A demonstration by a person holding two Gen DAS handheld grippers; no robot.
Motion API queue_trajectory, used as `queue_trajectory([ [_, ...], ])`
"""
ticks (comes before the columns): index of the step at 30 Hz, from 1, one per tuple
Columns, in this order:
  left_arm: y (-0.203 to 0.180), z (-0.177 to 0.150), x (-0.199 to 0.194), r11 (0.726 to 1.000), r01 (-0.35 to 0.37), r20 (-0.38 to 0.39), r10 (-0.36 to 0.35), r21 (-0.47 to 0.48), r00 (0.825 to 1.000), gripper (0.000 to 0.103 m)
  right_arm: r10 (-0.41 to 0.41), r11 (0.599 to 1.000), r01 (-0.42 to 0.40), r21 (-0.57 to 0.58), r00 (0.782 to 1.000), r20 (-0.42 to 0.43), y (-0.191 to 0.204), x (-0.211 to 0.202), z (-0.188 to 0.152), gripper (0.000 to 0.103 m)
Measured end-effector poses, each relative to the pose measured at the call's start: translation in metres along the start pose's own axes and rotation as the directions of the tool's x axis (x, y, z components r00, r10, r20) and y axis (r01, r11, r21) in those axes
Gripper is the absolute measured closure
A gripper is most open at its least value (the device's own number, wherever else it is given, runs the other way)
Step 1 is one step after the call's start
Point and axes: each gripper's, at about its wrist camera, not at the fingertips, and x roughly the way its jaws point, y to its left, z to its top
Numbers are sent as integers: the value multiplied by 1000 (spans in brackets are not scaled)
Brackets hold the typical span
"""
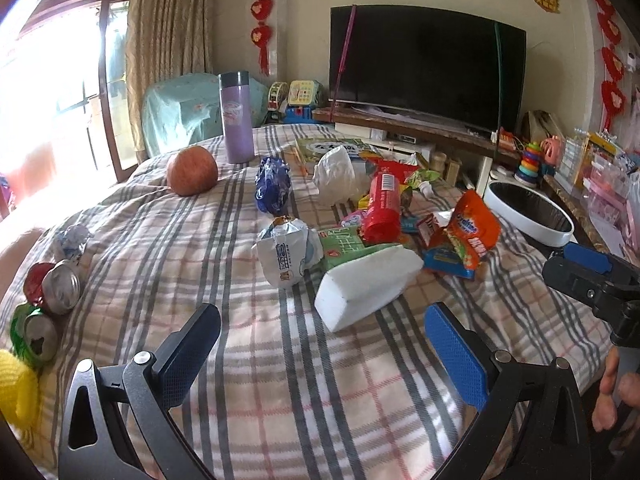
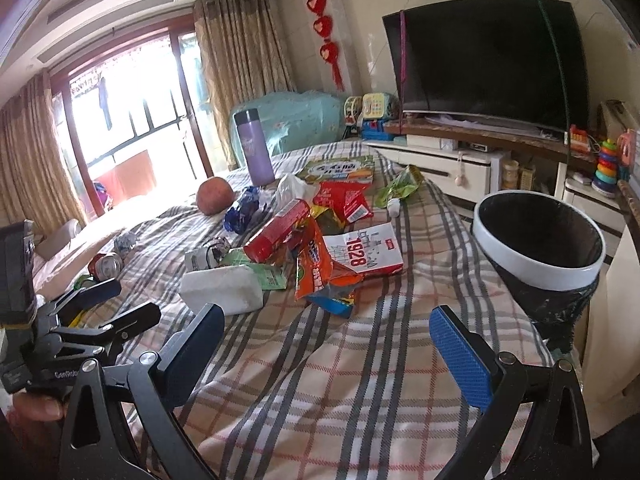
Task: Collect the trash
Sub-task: 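Grasp the white tissue pack with the left tool while the right tool grasps the orange snack bag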
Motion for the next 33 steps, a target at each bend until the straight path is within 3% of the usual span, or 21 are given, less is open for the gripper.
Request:
queue_trajectory([
  [6, 4, 9, 25, 1000, 24, -39, -23, 18, 999, 1, 16, 1000, -16, -1, 999, -33, -4, 21, 7, 4],
  [9, 4, 13, 35, 999, 34, -49, -32, 32, 998, 1, 22, 1000, -21, 16, 998, -54, -8, 32, 11, 15],
  [11, 3, 16, 42, 998, 40, -58, -37, 44, 998, 1, 17, 1000, -16, 19, 998, -68, -10, 40, 14, 28],
  [18, -7, 18, 63, 993, 59, -96, -49, 98, 994, 5, 25, 999, -22, 28, 995, -92, -13, 59, 24, 50],
  [20, -10, 18, 67, 992, 62, -105, -51, 110, 993, 14, 30, 999, -27, 29, 994, -107, -13, 65, 25, 72],
  [21, -10, 19, 69, 991, 71, -113, -58, 112, 992, 18, 39, 999, -36, 30, 993, -115, -13, 67, 25, 77],
  [23, -11, 19, 71, 991, 83, -124, -69, 107, 990, 39, 56, 998, -52, 36, 990, -129, -13, 70, 23, 93],
  [25, -10, 18, 73, 990, 104, -141, -90, 93, 986, 57, 73, 997, -68, 45, 989, -127, -13, 68, 22, 98],
  [33, -17, 19, 52, 987, 147, -95, -141, 57, 985, 65, 109, 991, -102, 86, 991, -81, -21, 44, 22, 102],
])
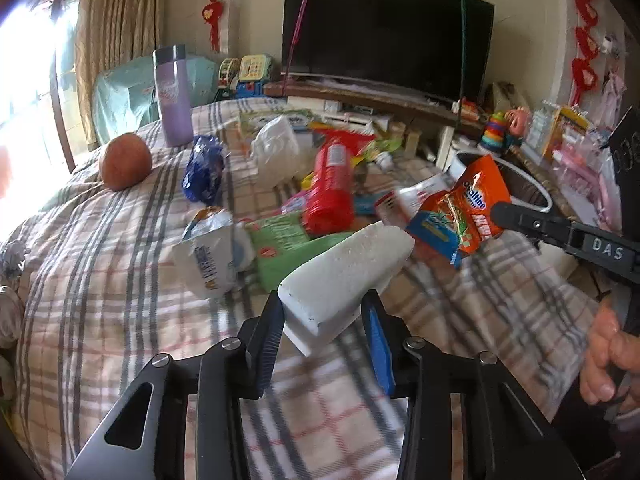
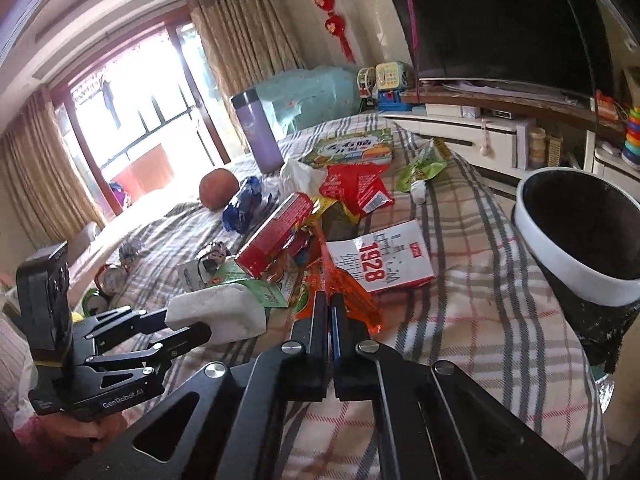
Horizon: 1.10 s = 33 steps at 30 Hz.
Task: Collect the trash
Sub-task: 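Grasp the white tissue pack with the left tool while the right tool grasps the orange snack bag, then carry both items over the bin and open both tools to drop them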
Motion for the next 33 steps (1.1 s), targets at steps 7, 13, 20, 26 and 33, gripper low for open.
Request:
queue_trajectory([
  [7, -33, 6, -7, 998, 63, 31, -64, 20, 997, 65, -24, 998, 22, 53, 999, 45, -19, -26, 1, 102],
  [13, -61, 18, 5, 994, 97, 15, -98, 47, 995, 65, -72, 993, 65, 100, 995, 62, -45, -47, -2, 102],
  [20, -89, 41, 29, 992, 110, -11, -109, 60, 994, 65, -134, 979, 119, 165, 988, 82, -79, -66, -3, 102],
  [26, -110, 61, 54, 989, 122, -24, -121, 78, 992, 65, -177, 967, 153, 203, 979, 105, -105, -77, 6, 102],
  [33, -135, 90, 85, 985, 145, -31, -143, 94, 989, 65, -218, 953, 185, 242, 969, 120, -134, -88, 17, 102],
])
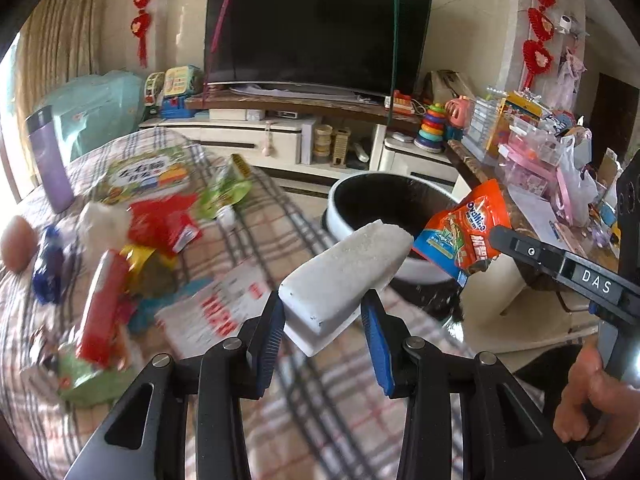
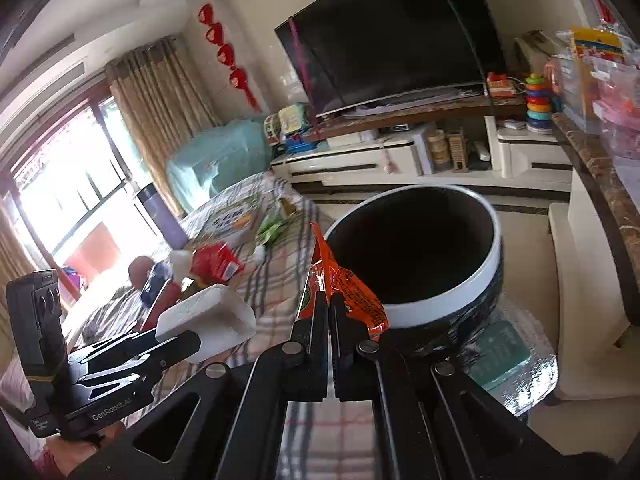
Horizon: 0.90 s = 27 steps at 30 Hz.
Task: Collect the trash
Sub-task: 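Carry both items over the bin and open both tools to drop them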
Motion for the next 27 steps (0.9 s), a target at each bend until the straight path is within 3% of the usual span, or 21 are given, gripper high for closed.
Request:
queue_trajectory([
  [12, -27, 37, 56, 1000, 12, -32, -11, 19, 999, 65, -50, 998, 50, 47, 999, 7, -35, 14, 27, 102],
  [27, -45, 63, 97, 999, 7, -47, -5, 41, 999, 64, -71, 995, 73, 67, 997, -23, -53, 41, 43, 102],
])
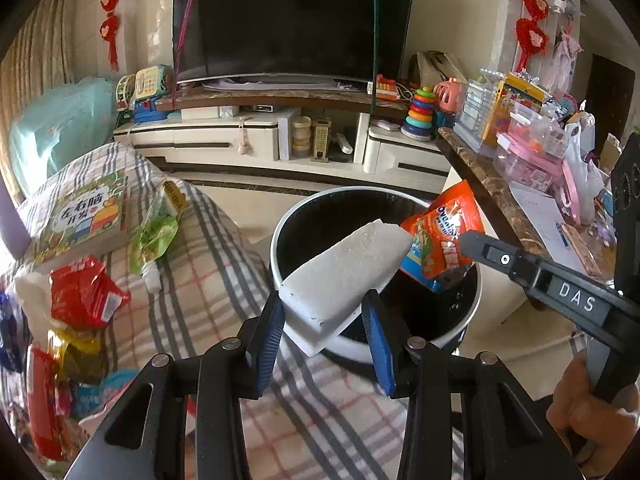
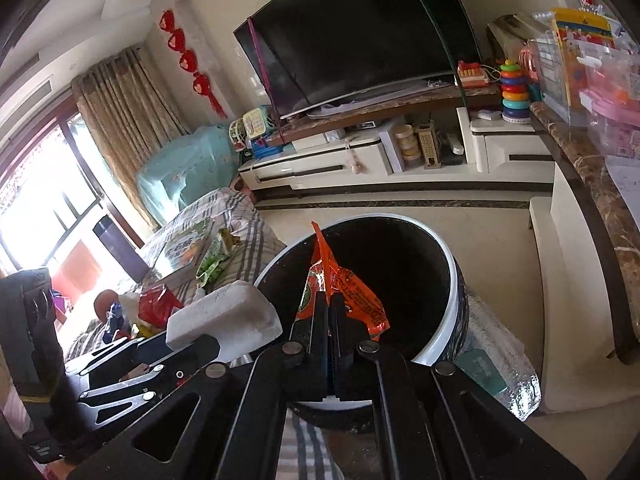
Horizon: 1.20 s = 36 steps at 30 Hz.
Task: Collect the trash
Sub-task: 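Carry both items over the bin and open both tools to drop them, then move both open tools back over the trash on the bed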
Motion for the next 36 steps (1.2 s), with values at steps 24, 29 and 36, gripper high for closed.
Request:
queue_trajectory([
  [24, 10, -17, -4, 996, -14, -9, 14, -90, 1000, 27, 1, 998, -1, 69, 1000, -11, -19, 4, 3, 49],
  [29, 20, -40, -31, 992, -33, 8, 34, -120, 999, 26, 32, 999, -32, 33, 999, 11, 1, -6, -5, 22],
  [36, 33, -79, -68, 983, -82, 7, 84, -162, 996, 25, 70, 997, -69, -19, 998, 1, 30, -12, -29, 16],
])
